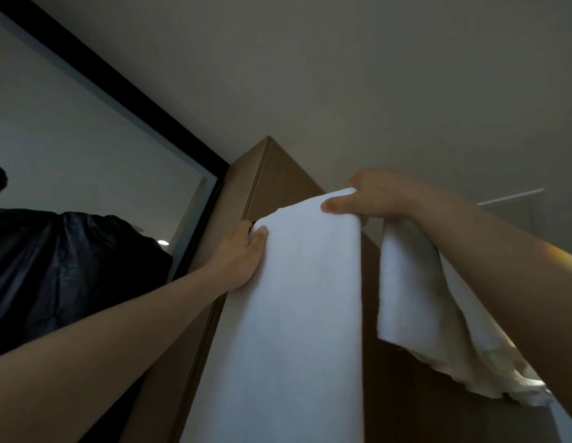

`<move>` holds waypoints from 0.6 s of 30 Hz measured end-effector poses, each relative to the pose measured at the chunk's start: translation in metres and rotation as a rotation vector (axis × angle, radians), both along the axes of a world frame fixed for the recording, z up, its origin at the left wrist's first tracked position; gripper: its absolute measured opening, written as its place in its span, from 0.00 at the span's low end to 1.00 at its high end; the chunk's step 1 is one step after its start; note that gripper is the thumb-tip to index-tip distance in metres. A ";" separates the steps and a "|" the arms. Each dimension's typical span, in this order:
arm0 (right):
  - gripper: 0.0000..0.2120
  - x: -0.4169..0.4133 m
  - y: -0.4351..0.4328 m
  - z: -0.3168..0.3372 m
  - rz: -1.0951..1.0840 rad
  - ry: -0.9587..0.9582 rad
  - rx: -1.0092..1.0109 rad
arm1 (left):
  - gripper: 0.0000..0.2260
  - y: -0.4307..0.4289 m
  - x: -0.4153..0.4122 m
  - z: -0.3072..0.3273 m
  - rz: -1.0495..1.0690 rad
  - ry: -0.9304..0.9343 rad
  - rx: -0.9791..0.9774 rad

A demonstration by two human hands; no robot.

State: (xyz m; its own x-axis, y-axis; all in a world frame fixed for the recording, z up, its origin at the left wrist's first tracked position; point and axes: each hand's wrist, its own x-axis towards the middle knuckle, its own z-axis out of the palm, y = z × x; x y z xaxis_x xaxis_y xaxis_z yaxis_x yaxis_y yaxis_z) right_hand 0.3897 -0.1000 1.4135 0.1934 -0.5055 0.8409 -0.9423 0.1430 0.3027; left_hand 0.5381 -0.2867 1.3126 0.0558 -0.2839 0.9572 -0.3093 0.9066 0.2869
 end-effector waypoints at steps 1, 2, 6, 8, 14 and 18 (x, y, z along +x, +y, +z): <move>0.25 0.000 0.000 0.000 -0.004 -0.001 0.002 | 0.19 -0.003 0.002 -0.009 -0.038 0.000 0.072; 0.24 0.001 0.001 0.000 -0.003 -0.006 0.004 | 0.20 -0.006 0.003 -0.018 -0.095 0.005 0.156; 0.24 0.002 0.004 -0.001 -0.013 -0.015 0.012 | 0.17 -0.007 0.001 -0.033 -0.637 0.157 0.513; 0.25 0.003 0.005 -0.003 -0.051 0.003 -0.004 | 0.16 -0.003 0.000 -0.031 -0.754 0.274 0.533; 0.34 0.004 0.005 -0.008 0.000 -0.058 -0.077 | 0.15 0.010 0.002 -0.019 -0.700 0.414 0.519; 0.26 0.004 0.006 -0.012 -0.028 -0.041 -0.102 | 0.14 0.019 0.007 -0.017 -0.749 0.410 0.553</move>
State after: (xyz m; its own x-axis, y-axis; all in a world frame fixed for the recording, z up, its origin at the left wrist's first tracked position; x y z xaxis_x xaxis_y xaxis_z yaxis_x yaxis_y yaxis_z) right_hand 0.3937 -0.0937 1.4015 0.1449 -0.4215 0.8952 -0.9489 0.1972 0.2464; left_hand 0.5449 -0.2682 1.2952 -0.0239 -0.7775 0.6284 0.4997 0.5351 0.6811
